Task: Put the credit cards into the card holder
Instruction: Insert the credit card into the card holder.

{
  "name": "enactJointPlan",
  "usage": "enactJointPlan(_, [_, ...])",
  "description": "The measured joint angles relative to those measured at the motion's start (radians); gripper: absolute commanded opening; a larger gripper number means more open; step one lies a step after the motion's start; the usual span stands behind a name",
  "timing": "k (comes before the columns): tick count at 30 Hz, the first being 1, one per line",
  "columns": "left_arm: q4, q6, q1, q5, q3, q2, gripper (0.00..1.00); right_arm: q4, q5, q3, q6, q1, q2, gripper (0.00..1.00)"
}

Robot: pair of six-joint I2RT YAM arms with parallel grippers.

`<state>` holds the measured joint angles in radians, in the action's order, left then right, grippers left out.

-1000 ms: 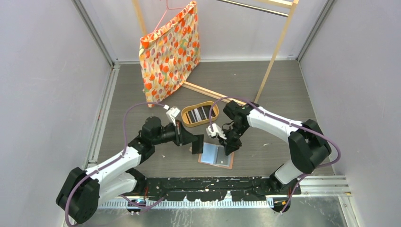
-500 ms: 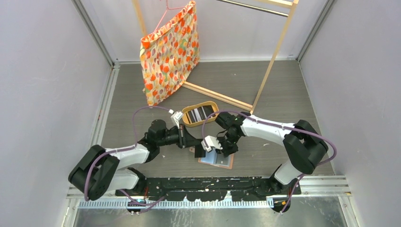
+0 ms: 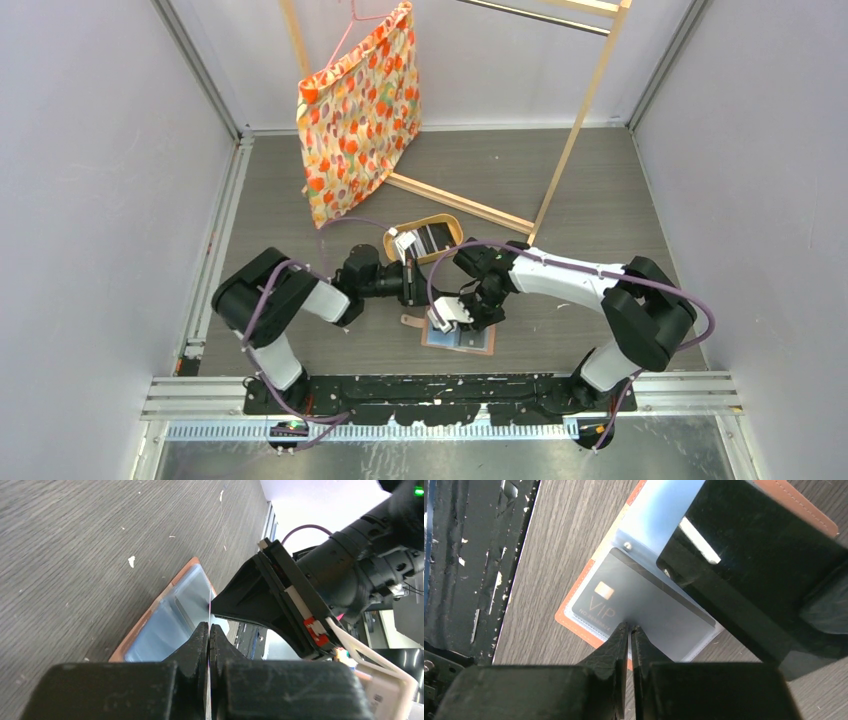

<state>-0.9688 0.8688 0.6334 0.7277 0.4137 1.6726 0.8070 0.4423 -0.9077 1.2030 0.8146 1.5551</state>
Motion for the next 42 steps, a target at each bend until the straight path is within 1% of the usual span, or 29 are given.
enactJointPlan(3, [-0.080, 0.030, 0.008, 0.019, 0.028, 0.097, 0.00, 0.001, -0.008, 0.003, 0.011, 0.001, -0.005, 0.11])
enactJointPlan(6, [-0.112, 0.049, 0.008, 0.026, 0.037, 0.156, 0.00, 0.003, -0.009, 0.003, 0.017, 0.001, -0.005, 0.11])
enactJointPlan(15, [-0.196, 0.097, 0.011, 0.029, 0.050, 0.234, 0.00, 0.005, -0.014, 0.003, 0.023, 0.002, -0.006, 0.11])
enactJointPlan(31, [-0.272, 0.171, 0.016, -0.010, 0.039, 0.285, 0.00, 0.008, -0.016, 0.003, 0.023, 0.002, -0.006, 0.11])
enactJointPlan(42, [-0.299, 0.189, 0.036, -0.034, 0.009, 0.288, 0.01, 0.008, -0.016, 0.003, 0.023, 0.002, -0.006, 0.11])
